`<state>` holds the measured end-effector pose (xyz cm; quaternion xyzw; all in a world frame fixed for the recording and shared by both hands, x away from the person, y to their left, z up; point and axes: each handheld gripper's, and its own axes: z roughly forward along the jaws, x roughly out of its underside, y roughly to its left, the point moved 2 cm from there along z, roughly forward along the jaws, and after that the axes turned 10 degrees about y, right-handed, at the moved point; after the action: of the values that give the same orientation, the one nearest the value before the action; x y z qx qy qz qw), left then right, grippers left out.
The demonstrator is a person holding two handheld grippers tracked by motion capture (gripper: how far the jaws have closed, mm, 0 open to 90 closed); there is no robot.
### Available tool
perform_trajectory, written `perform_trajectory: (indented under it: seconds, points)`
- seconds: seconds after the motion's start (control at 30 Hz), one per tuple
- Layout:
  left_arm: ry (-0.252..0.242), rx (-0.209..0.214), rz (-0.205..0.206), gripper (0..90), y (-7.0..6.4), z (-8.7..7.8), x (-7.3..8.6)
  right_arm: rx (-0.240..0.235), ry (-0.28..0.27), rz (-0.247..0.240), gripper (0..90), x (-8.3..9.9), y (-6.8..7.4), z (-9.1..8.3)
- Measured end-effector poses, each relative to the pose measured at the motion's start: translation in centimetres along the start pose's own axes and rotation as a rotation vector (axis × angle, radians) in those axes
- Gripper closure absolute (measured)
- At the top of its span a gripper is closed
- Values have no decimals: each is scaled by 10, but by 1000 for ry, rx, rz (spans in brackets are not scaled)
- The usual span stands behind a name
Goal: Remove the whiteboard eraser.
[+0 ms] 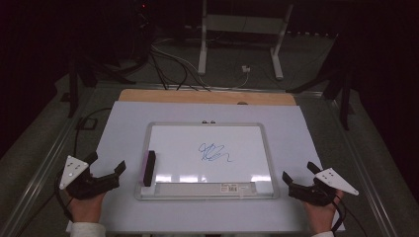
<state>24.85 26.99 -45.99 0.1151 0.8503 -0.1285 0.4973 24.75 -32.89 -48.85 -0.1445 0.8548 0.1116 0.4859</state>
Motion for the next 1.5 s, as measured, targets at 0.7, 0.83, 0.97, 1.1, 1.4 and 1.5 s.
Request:
perform_trajectory:
  seconds: [0.7, 0.83, 0.97, 1.1, 1.4, 1.5]
  points:
    - [71, 58, 7, 35, -13, 29, -2, -4, 3, 9, 9, 0, -1, 1]
    - [93, 66, 7, 35, -17, 34, 1, -5, 3, 13, 9, 0, -2, 1]
    - [109, 74, 10, 36, -19, 38, 4, -5, 4, 10, 9, 0, -1, 1]
    - [119, 76, 12, 38, -21, 40, 5, -6, 7, 10, 9, 0, -1, 1]
    - [140, 79, 7, 43, -23, 44, 10, 0, 14, 10, 9, 0, -1, 2]
    - [146, 79, 7, 46, -24, 45, 11, -1, 15, 11, 9, 0, -1, 2]
